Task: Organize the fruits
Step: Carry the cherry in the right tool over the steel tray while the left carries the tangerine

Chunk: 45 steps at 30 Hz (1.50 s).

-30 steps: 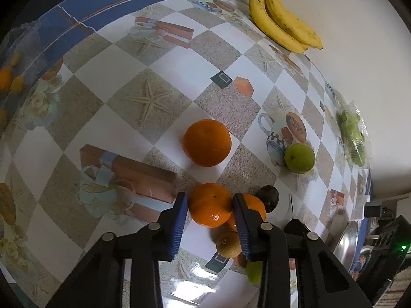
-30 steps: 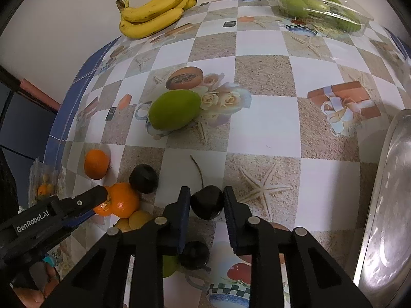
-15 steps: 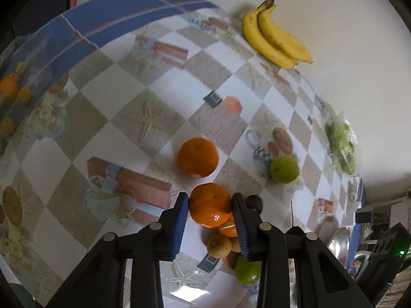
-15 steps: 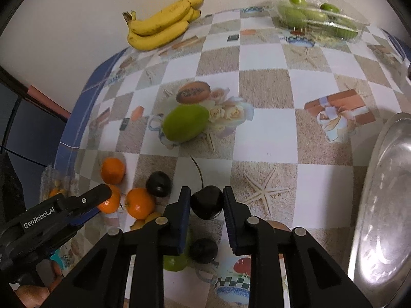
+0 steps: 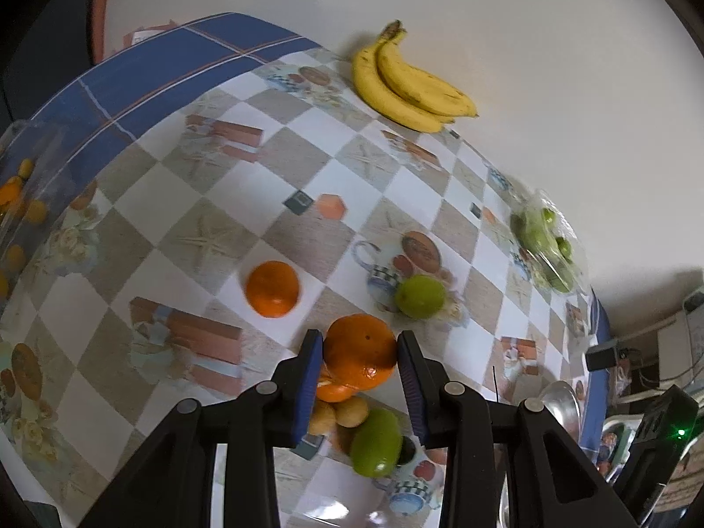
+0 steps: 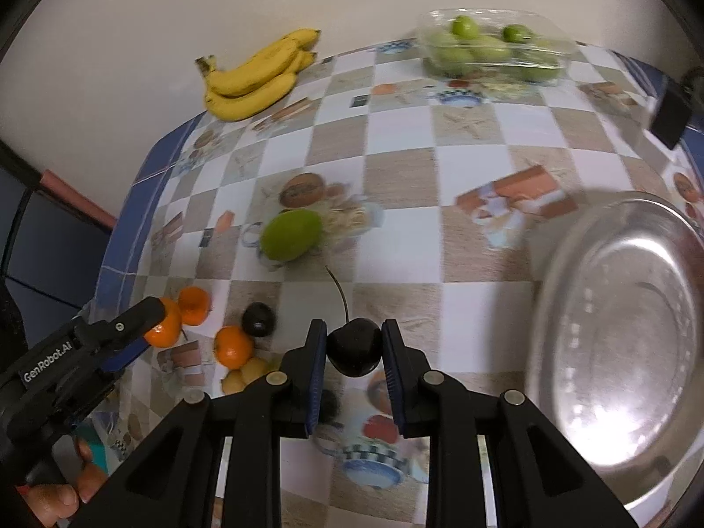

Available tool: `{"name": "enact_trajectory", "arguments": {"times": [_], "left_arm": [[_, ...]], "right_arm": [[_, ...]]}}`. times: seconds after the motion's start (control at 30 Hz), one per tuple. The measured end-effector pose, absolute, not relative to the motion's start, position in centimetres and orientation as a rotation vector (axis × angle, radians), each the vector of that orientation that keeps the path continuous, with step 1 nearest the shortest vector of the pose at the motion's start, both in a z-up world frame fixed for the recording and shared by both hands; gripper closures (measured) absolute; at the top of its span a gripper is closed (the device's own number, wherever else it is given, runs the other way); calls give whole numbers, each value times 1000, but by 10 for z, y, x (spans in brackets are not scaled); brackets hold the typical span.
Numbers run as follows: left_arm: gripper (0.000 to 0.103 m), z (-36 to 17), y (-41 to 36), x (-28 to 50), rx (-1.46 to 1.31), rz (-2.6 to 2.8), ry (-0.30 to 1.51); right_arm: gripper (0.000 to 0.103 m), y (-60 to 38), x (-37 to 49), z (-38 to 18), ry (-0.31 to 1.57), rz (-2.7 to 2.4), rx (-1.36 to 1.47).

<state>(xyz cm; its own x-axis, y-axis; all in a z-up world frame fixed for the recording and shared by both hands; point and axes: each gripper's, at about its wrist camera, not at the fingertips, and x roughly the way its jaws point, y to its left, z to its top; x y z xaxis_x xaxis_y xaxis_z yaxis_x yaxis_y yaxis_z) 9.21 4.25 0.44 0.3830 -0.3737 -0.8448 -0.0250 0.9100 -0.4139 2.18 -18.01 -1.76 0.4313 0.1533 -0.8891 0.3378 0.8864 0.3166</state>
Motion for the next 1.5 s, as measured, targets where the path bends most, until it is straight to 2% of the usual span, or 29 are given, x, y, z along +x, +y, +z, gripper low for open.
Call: {"name": "enact_trajectory", "arguments": {"times": [0.97, 1.5], "left_arm": [[66, 13, -161, 18, -14, -669, 1145], [66, -37, -238, -2, 144, -794, 1213]], "right_arm": [[77, -331, -66, -10, 1066, -491, 698], [76, -368, -91, -21, 1044, -578, 771]]}}
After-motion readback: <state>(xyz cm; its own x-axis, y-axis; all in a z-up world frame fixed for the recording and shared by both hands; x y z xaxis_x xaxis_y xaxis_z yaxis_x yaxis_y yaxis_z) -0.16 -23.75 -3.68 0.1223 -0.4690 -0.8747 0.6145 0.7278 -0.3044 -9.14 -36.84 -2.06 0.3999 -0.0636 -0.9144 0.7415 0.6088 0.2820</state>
